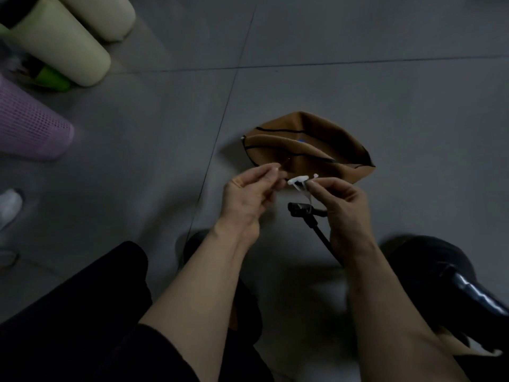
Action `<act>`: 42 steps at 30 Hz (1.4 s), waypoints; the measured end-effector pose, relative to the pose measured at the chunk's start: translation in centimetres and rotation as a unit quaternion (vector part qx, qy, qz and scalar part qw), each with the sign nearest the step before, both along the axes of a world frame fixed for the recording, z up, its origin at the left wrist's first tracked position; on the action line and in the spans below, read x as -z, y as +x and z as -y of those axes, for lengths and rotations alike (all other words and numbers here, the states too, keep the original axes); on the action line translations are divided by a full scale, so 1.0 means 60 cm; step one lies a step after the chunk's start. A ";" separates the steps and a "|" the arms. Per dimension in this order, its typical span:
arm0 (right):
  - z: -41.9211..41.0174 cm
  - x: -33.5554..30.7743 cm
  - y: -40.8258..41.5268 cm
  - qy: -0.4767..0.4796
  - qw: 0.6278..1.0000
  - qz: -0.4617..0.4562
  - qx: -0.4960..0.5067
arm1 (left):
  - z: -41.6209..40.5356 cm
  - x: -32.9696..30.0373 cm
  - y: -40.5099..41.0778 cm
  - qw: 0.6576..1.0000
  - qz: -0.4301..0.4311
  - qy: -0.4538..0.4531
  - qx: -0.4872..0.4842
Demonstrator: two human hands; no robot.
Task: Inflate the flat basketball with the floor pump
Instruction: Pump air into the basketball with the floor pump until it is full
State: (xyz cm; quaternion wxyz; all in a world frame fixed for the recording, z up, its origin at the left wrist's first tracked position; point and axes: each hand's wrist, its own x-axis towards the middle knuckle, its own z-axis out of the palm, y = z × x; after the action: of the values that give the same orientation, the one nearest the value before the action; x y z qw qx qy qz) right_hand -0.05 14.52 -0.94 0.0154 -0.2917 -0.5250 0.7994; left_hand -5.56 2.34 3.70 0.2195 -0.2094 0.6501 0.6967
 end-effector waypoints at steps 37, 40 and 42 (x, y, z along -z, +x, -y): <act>-0.027 -0.001 0.013 0.258 0.903 -0.017 -0.342 | -0.033 0.039 0.012 0.980 0.008 0.187 -0.061; -0.033 -0.006 0.017 0.239 0.918 -0.020 -0.315 | -0.037 0.040 0.015 0.983 0.009 0.176 -0.053; -0.036 -0.006 0.020 0.215 0.929 -0.017 -0.300 | -0.037 0.040 0.018 0.982 0.019 0.182 -0.047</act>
State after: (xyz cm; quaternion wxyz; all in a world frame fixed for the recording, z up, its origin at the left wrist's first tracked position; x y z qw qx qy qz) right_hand 1.13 16.65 -0.57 -0.1534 -0.0969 -0.7472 0.6393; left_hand -4.49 4.59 1.29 0.2334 -0.2090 0.4973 0.8090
